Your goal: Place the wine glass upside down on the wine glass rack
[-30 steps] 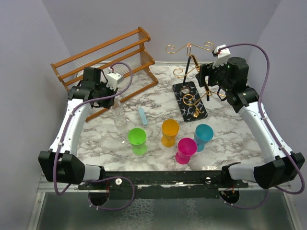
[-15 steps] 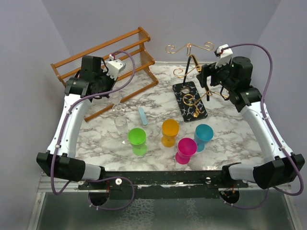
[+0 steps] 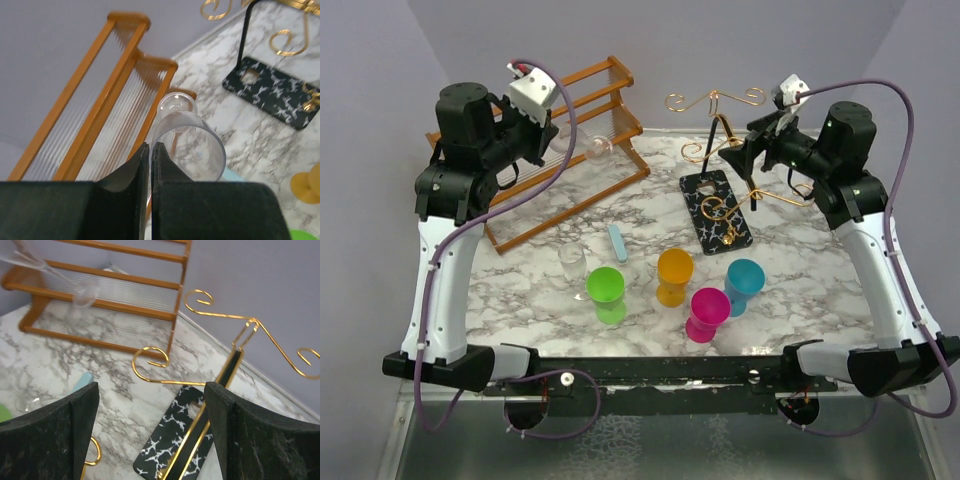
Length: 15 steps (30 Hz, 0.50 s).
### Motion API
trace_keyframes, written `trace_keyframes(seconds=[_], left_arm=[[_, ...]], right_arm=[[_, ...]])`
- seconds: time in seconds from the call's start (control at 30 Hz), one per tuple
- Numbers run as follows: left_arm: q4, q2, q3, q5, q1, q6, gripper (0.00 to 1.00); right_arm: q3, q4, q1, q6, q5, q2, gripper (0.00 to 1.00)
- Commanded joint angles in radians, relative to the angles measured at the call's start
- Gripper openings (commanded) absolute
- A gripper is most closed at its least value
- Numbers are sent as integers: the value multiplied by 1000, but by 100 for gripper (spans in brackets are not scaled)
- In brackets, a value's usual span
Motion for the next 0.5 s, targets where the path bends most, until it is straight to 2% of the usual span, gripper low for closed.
trace_keyframes(seconds=[0.0, 0.13, 0.27, 0.47], left_arm=[[301, -60, 12, 191, -6, -162, 0], [392, -6, 74, 278, -7, -346, 0], [511, 35, 106, 378, -7, -491, 0], [577, 76, 96, 368, -7, -545, 0]], right_arm=[[83, -12, -2, 25, -315, 70, 85], [98, 89, -1, 187, -452, 133, 84], [165, 118, 18, 325, -457, 223, 78], [173, 224, 35, 464, -476, 274, 75]])
